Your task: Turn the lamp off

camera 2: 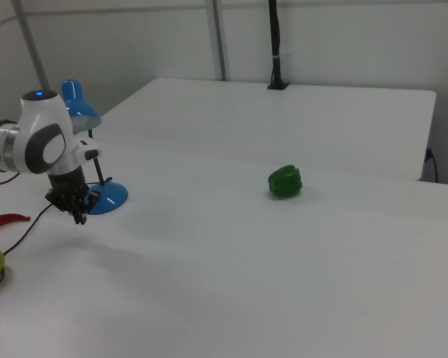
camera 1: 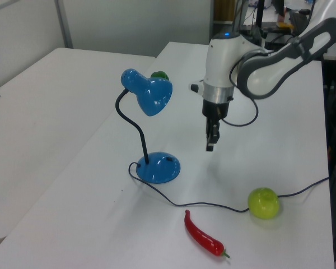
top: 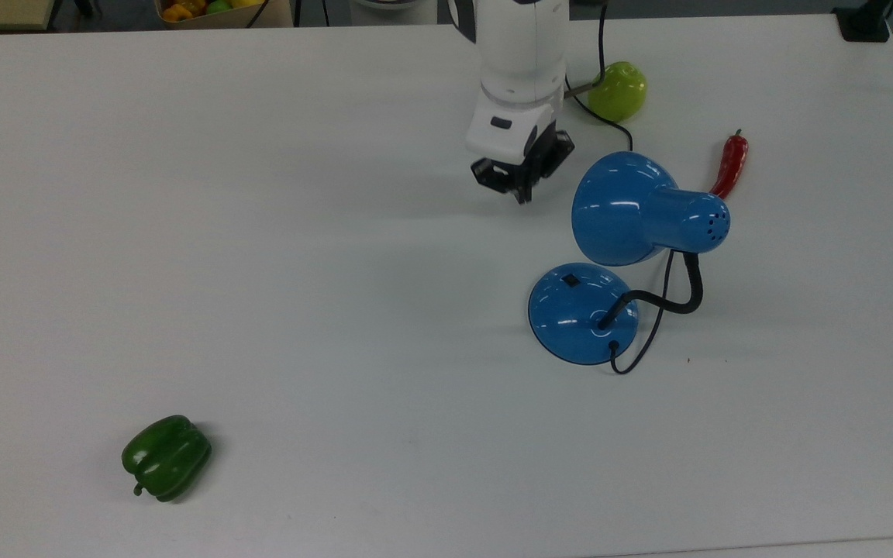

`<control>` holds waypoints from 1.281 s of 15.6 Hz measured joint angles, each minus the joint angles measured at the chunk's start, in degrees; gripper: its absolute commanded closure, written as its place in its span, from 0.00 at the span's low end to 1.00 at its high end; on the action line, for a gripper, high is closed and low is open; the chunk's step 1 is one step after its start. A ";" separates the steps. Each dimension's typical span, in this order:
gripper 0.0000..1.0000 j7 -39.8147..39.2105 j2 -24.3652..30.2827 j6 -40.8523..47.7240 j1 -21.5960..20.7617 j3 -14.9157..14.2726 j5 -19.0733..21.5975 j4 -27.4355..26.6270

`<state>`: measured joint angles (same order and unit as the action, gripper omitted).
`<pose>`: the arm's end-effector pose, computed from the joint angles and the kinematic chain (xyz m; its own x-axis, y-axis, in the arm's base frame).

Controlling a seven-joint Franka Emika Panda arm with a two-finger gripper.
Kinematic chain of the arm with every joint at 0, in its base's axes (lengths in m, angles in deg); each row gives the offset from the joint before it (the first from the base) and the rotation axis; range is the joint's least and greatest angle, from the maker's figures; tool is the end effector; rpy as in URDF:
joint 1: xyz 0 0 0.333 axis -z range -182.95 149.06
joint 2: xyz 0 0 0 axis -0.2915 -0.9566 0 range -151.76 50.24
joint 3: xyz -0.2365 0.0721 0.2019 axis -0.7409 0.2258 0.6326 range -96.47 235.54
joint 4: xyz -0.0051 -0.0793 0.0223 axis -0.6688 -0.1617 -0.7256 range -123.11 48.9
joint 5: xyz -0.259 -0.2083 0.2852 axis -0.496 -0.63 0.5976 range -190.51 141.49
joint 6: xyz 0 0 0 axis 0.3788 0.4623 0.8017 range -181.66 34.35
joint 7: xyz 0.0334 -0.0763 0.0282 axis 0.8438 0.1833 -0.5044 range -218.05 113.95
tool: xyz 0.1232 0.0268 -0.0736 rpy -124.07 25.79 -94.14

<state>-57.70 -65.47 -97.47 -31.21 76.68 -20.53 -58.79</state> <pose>0.6090 0.2412 0.2947 0.9098 0.4064 0.0844 0.4127 -0.9074 -0.0796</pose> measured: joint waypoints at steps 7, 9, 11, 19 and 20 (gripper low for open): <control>0.00 1.70 11.03 22.07 1.98 -1.49 -0.02 0.27; 0.00 1.70 13.93 26.87 2.50 -3.15 -0.04 1.34; 0.00 1.70 15.57 32.14 3.67 -4.40 -0.07 4.13; 0.00 6.63 16.17 36.57 6.51 -8.25 -0.08 12.58; 0.00 6.82 16.14 36.55 6.51 -8.61 -0.08 12.86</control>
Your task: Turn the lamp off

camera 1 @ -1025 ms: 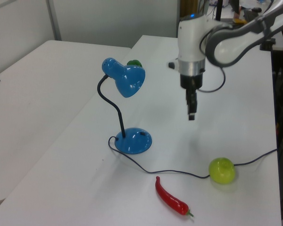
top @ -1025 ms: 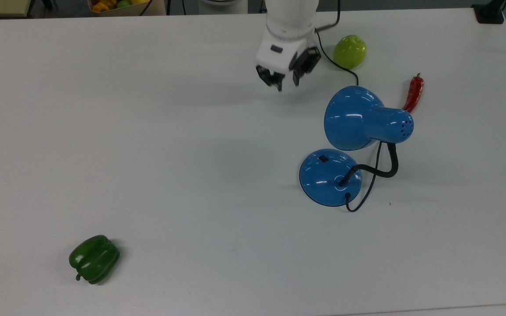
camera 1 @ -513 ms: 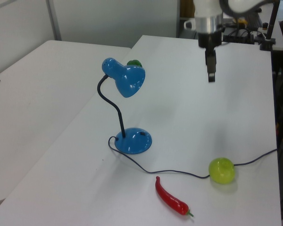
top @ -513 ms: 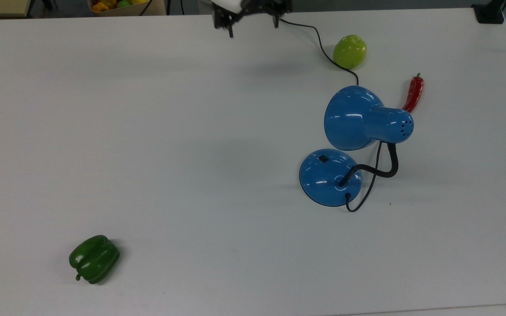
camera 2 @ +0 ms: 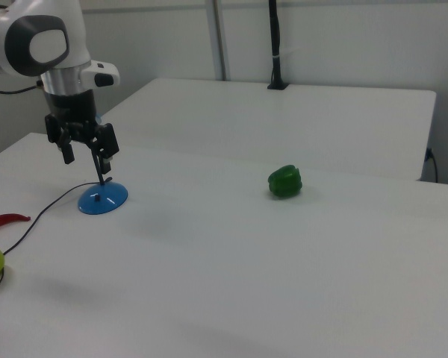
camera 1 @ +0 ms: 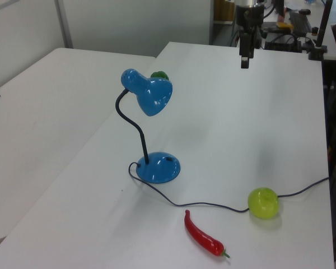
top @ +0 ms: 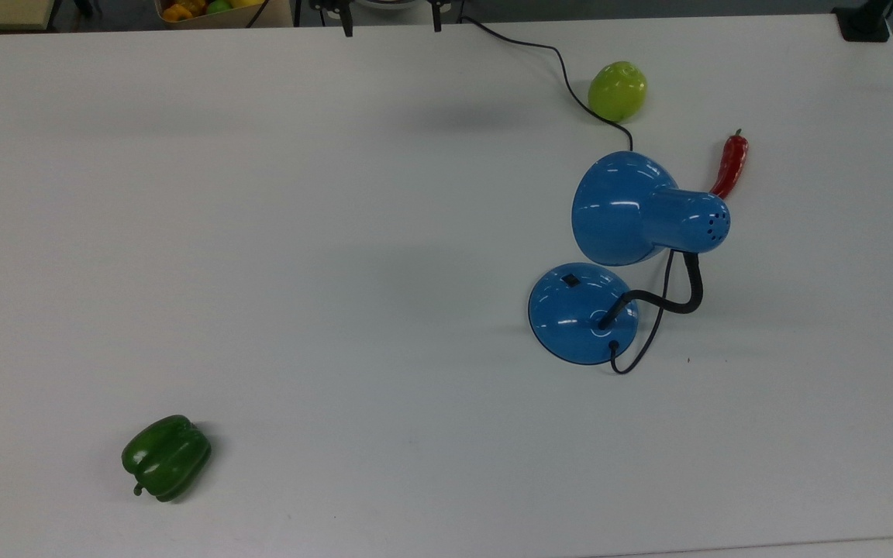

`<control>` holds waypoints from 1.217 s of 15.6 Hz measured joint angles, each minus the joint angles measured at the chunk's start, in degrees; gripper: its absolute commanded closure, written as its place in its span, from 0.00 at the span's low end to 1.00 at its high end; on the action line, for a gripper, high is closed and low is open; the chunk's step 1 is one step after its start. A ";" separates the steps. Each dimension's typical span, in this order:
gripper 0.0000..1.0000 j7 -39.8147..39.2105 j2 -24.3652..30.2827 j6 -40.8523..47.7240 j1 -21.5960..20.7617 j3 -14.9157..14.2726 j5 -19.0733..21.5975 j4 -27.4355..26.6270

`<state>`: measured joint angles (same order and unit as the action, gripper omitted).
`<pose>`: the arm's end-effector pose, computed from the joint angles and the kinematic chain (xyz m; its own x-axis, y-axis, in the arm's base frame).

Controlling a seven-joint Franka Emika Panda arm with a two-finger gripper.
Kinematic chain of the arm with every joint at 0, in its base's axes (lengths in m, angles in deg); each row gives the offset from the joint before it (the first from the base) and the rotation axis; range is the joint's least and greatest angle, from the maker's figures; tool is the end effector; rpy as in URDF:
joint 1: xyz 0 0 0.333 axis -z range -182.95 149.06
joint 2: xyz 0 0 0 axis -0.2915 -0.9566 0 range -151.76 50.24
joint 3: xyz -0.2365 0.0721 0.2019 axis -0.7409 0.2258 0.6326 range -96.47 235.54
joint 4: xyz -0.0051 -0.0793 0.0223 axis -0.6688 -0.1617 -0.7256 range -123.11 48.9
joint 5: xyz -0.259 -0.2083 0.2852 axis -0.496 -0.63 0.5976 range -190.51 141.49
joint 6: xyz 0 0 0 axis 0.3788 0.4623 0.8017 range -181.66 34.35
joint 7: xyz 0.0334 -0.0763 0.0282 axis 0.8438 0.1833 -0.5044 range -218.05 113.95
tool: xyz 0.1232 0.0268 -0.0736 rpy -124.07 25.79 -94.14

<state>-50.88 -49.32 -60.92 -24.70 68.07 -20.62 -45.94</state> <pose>0.5868 0.0741 0.5304 0.9949 0.0840 -0.0563 0.0802 -0.9945 -0.0668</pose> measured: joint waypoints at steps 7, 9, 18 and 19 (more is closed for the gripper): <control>0.00 -2.85 -0.49 -6.28 -0.01 -2.78 -0.35 1.41; 0.00 -6.58 -0.59 -6.32 0.00 -4.09 -0.64 2.33; 0.00 -7.33 -1.72 -2.54 -0.08 -4.84 -1.46 6.55; 0.00 -6.80 -1.79 -2.54 -0.09 -4.84 -1.46 6.57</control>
